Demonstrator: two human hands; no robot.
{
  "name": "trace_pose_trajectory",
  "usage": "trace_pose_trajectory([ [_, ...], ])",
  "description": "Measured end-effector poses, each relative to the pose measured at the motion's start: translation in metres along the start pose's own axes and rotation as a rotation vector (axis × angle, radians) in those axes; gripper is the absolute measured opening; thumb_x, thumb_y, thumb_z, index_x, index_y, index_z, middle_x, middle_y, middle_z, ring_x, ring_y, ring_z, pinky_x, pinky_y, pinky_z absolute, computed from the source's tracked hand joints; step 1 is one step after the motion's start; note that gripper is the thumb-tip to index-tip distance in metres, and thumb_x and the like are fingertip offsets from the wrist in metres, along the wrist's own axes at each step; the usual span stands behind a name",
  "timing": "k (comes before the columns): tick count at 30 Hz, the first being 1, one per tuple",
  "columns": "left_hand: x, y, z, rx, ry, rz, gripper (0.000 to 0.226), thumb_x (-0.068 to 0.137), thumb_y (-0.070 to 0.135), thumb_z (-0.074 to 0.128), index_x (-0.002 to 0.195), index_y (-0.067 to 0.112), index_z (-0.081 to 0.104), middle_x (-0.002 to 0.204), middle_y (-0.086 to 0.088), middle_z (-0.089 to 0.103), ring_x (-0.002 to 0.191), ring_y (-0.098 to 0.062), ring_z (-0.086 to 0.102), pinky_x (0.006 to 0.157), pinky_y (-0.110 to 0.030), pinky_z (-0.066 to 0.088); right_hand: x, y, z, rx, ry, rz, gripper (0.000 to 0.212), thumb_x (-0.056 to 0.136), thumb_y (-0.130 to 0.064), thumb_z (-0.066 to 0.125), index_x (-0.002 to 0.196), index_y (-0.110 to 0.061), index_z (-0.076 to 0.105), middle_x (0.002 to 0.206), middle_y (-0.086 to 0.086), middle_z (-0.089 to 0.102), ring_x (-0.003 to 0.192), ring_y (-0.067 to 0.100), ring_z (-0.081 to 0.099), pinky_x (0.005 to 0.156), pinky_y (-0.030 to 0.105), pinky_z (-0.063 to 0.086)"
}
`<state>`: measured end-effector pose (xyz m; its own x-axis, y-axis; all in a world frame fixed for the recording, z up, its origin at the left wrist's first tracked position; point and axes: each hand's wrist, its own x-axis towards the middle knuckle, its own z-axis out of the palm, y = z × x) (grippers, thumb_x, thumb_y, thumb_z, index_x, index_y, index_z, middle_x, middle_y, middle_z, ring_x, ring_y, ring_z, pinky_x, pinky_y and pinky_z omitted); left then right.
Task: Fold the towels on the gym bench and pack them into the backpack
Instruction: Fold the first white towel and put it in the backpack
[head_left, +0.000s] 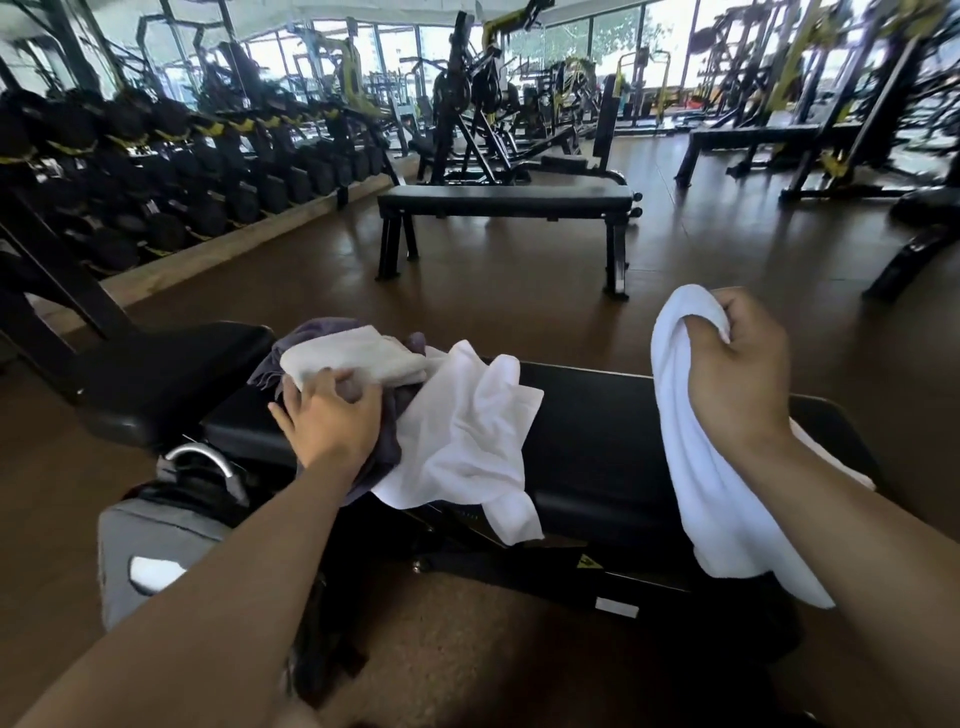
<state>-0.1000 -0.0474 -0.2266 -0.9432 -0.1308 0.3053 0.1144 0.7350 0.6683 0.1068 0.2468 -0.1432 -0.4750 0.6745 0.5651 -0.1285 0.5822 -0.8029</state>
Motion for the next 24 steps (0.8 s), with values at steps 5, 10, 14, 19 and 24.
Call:
trace_pose_trajectory([
  [5, 0.01, 0.008, 0.006, 0.076, 0.047, 0.096, 0.04, 0.091, 0.044, 0.064, 0.12, 0.017, 0.071, 0.128, -0.008, 0.066, 0.129, -0.033, 0.051, 0.116, -0.049, 0.031, -0.009, 0.001, 0.005, -0.025, -0.061, -0.031, 0.013, 0.094, -0.009, 0.052, 0.09, -0.017, 0.062, 0.08, -0.01, 0.061, 0.072, 0.003, 0.054, 0.067, 0.012, 0.039],
  [10, -0.006, 0.052, -0.014, -0.4, 0.068, 0.139, 0.026, 0.101, 0.033, 0.055, 0.088, 0.017, 0.072, 0.073, 0.008, 0.065, 0.078, -0.015, 0.063, 0.068, -0.021, 0.042, -0.008, -0.004, 0.002, -0.025, -0.046, -0.072, 0.015, 0.093, -0.007, 0.052, 0.088, -0.018, 0.062, 0.077, -0.013, 0.061, 0.07, -0.007, 0.055, 0.065, 0.01, 0.038],
  [14, -0.018, 0.106, -0.021, -0.753, 0.058, 0.153, 0.015, 0.105, 0.025, 0.051, 0.101, 0.014, 0.06, 0.084, 0.014, 0.063, 0.074, 0.009, 0.058, 0.065, -0.008, 0.04, -0.011, -0.001, 0.007, -0.011, -0.057, -0.064, 0.014, 0.092, -0.01, 0.052, 0.087, -0.02, 0.061, 0.077, -0.012, 0.061, 0.07, -0.005, 0.054, 0.065, 0.011, 0.038],
  [19, 0.02, 0.091, -0.005, -1.003, 0.087, -0.423, 0.039, 0.108, 0.027, 0.038, 0.132, 0.003, 0.056, 0.128, -0.016, 0.062, 0.11, -0.028, 0.062, 0.084, -0.033, 0.046, -0.016, -0.001, 0.013, -0.014, -0.079, -0.032, 0.015, 0.093, -0.01, 0.055, 0.084, -0.02, 0.062, 0.075, -0.011, 0.061, 0.068, -0.004, 0.053, 0.063, 0.011, 0.038],
  [24, 0.03, 0.054, -0.006, -0.84, 0.263, -0.651, 0.056, 0.106, 0.026, 0.048, 0.156, 0.009, 0.03, 0.159, -0.013, 0.036, 0.144, -0.031, 0.039, 0.103, -0.026, 0.044, -0.016, -0.002, 0.013, -0.072, -0.129, -0.028, 0.018, 0.092, -0.009, 0.055, 0.085, -0.023, 0.063, 0.076, -0.013, 0.063, 0.071, -0.004, 0.055, 0.066, 0.012, 0.04],
])
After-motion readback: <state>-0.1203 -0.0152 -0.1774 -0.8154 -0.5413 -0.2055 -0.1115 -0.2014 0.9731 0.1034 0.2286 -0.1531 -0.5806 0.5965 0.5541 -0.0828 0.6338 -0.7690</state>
